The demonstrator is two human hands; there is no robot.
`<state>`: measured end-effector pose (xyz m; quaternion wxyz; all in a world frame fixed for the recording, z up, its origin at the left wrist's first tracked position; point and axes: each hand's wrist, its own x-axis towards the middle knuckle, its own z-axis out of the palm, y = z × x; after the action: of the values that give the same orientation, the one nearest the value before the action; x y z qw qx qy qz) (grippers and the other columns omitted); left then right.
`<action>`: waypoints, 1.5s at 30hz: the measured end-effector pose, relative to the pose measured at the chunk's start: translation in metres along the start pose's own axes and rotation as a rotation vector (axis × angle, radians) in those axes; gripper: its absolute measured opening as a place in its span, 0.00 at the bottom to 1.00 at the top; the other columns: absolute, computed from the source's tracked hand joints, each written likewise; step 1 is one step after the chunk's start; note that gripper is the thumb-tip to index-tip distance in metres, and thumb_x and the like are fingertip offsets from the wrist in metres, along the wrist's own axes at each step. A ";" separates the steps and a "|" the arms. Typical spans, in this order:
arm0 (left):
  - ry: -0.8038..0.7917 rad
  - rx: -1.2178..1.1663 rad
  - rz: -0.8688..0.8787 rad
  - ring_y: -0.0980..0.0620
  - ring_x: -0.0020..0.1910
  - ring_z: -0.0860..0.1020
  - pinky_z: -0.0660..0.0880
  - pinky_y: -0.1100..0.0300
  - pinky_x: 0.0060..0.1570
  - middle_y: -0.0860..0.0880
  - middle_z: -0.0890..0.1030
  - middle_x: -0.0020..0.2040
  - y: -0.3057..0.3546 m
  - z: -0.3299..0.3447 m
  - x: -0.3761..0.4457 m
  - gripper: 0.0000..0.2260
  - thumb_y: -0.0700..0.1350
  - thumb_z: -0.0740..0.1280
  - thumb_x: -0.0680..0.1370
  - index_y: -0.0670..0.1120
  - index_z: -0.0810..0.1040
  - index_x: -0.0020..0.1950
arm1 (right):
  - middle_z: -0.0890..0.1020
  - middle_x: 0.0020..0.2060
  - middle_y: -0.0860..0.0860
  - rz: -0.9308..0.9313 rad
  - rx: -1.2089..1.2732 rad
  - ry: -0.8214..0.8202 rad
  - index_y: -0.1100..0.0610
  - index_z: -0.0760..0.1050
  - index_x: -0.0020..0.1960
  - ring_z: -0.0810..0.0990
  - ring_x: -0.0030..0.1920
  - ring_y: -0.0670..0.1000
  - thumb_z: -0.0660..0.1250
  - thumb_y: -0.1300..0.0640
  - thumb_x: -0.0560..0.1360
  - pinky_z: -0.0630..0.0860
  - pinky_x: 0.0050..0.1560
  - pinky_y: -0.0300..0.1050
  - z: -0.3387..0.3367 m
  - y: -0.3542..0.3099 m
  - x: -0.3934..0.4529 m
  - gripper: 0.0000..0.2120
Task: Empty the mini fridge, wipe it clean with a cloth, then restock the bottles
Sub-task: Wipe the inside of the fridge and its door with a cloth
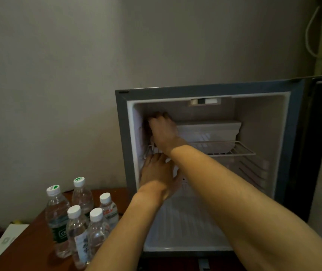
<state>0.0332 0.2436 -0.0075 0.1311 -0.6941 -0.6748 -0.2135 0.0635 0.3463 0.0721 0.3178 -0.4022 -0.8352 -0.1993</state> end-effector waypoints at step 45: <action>0.030 -0.069 -0.040 0.46 0.76 0.63 0.54 0.52 0.77 0.47 0.69 0.76 0.004 -0.004 -0.004 0.24 0.56 0.64 0.80 0.49 0.71 0.75 | 0.75 0.61 0.60 0.060 -0.076 -0.022 0.56 0.75 0.61 0.70 0.62 0.65 0.63 0.58 0.78 0.71 0.62 0.61 0.007 0.002 -0.001 0.12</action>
<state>0.0369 0.2376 -0.0052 0.1130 -0.6812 -0.6789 -0.2495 0.0627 0.3509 0.0667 0.2989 -0.4411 -0.8181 -0.2166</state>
